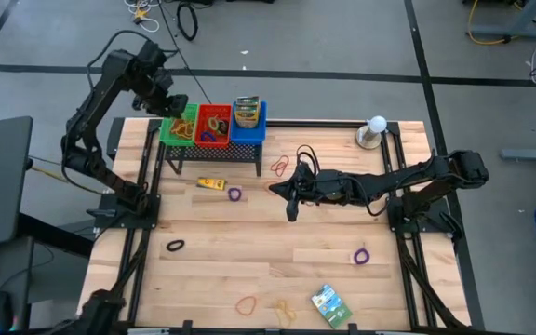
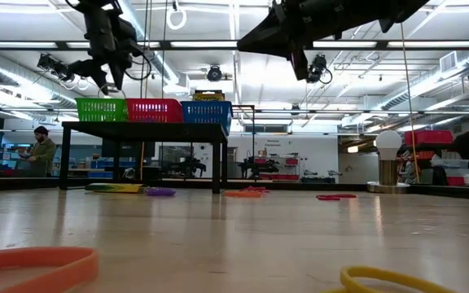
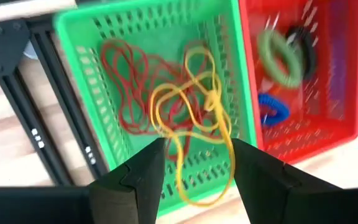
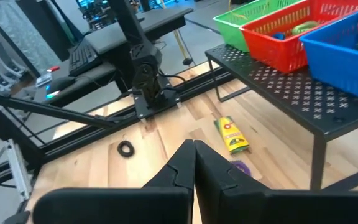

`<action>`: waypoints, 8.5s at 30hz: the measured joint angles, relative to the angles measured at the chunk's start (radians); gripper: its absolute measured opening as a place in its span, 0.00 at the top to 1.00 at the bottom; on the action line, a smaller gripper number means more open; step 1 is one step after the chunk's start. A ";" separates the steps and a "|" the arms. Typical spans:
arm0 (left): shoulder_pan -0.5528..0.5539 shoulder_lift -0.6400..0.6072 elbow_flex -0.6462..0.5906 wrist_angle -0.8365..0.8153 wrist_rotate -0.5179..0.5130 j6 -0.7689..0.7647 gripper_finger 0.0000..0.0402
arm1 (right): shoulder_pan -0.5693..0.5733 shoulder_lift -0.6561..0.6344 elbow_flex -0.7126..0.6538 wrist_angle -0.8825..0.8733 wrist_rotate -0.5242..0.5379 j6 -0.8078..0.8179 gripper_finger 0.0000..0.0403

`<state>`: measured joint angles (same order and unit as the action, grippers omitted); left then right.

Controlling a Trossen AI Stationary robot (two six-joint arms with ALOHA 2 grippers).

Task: Pick & Place Office Desk Supplies
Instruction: Put the yellow rubber band into the green bin on the shelf, then put the black spring rubber band into the red bin on the shelf, then put the red rubber band into the green bin on the shelf

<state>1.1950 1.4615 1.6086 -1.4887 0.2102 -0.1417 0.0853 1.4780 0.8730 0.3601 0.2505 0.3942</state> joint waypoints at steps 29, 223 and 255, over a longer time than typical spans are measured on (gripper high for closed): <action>-0.466 -0.279 0.010 0.108 0.045 0.116 0.74 | -0.002 -0.004 0.000 -0.136 -0.055 -0.010 0.98; -0.581 -0.026 -0.288 0.681 -0.385 0.537 0.96 | -0.050 -0.129 -0.137 -0.215 0.070 -0.025 0.91; -0.650 -0.354 -0.344 0.650 -0.301 0.187 0.80 | -0.050 -0.129 -0.137 -0.215 0.114 -0.007 0.91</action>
<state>0.5451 1.1071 1.2651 -0.8386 -0.0905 0.0449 0.0349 1.3487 0.7356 0.1448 0.3649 0.3871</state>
